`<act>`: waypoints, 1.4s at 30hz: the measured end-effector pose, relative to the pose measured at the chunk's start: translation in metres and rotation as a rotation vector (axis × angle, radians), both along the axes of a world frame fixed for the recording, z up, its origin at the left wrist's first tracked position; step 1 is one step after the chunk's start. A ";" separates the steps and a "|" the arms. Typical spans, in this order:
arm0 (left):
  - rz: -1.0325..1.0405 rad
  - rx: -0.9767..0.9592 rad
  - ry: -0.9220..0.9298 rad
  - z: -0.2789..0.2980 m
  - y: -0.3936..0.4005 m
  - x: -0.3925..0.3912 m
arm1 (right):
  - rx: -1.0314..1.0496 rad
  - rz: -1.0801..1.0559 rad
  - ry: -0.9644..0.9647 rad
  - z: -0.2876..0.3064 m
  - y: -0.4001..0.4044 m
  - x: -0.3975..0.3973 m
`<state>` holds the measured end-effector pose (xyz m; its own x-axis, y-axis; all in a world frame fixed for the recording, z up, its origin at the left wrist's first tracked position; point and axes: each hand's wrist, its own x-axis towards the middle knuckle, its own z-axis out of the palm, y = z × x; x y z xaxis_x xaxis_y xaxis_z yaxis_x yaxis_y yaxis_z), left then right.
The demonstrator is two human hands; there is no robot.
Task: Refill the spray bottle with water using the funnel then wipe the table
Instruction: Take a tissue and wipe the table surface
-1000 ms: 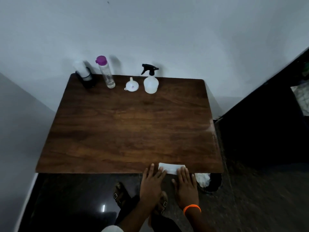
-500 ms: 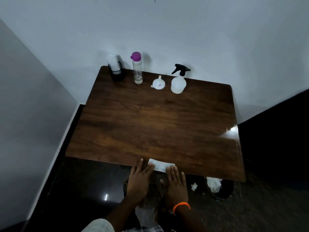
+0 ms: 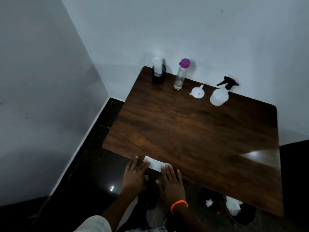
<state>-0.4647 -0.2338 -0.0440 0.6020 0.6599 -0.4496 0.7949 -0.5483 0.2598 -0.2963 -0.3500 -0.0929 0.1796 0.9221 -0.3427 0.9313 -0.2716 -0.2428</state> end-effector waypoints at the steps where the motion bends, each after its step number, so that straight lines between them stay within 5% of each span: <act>1: 0.025 0.021 -0.008 0.001 0.005 -0.008 | 0.000 0.025 0.001 0.000 0.008 -0.005; 20: 0.375 0.044 -0.004 -0.001 0.083 -0.119 | -0.042 0.326 -0.001 0.004 0.140 -0.095; 31: 0.451 0.088 0.035 -0.016 0.131 -0.130 | -0.028 0.294 0.007 0.005 0.202 -0.109; 42: 0.260 0.069 -0.014 -0.016 0.147 -0.057 | -0.038 0.074 -0.052 0.003 0.194 -0.046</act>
